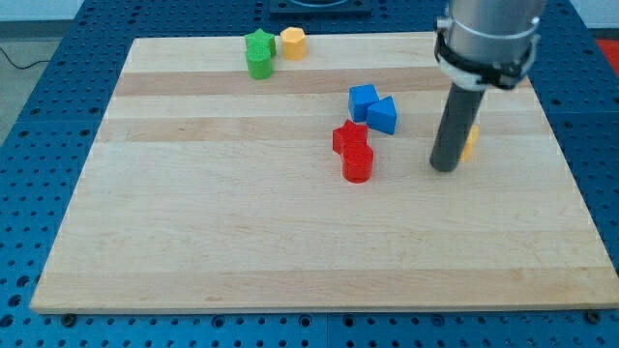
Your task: Locate the yellow heart at the right side of the green circle
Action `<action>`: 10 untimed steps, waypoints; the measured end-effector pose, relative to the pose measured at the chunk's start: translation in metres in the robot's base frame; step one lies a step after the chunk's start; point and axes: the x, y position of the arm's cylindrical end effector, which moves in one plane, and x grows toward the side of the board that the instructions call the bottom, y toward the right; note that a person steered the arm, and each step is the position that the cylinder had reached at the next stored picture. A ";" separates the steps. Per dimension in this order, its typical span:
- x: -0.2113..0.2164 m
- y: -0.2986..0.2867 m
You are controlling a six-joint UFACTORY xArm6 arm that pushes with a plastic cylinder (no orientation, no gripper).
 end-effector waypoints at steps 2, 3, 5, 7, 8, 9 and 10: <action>-0.010 0.049; -0.049 0.044; -0.040 0.050; -0.056 0.014; -0.092 -0.003; -0.124 -0.034; -0.150 -0.061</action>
